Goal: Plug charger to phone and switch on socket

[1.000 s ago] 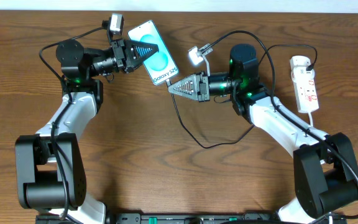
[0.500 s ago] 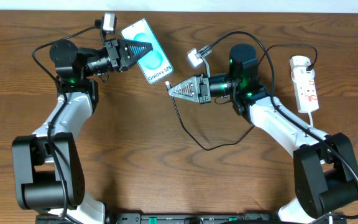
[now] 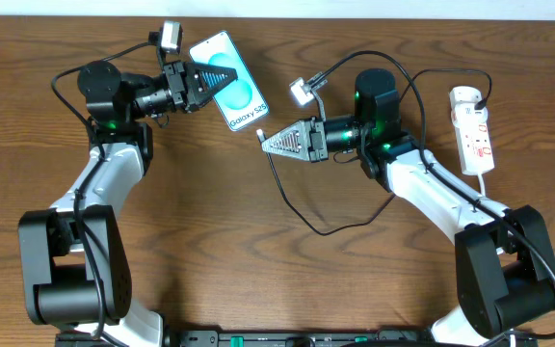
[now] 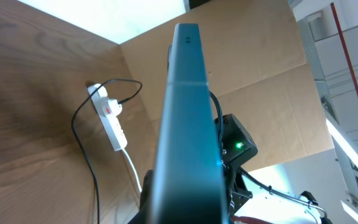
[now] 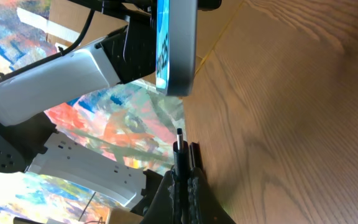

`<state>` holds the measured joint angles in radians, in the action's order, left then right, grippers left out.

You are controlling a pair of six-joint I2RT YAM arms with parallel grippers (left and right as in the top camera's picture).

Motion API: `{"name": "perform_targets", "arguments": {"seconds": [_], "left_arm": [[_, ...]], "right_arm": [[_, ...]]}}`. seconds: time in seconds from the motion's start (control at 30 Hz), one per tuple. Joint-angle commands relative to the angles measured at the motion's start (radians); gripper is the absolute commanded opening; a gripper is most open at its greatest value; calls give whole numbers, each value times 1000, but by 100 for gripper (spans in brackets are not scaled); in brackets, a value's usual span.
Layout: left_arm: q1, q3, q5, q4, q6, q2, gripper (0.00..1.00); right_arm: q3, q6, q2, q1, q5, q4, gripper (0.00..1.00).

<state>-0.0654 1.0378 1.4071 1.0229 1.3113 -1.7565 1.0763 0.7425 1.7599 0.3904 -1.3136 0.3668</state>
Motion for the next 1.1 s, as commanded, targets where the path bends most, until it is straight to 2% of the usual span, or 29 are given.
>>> {"name": "perform_targets", "arguments": {"seconds": [0.0, 0.53, 0.83, 1.07], "left_arm": [[2, 8, 19, 11, -10, 10, 7], [29, 8, 14, 10, -28, 10, 7], [29, 8, 1, -144, -112, 10, 7], [26, 8, -1, -150, -114, 10, 7]], "right_arm": [[6, -7, -1, 4, -25, 0, 1], [6, 2, -1, 17, -25, 9, 1], [6, 5, -1, 17, -29, 26, 1], [6, 5, -1, 17, -29, 26, 1]]}}
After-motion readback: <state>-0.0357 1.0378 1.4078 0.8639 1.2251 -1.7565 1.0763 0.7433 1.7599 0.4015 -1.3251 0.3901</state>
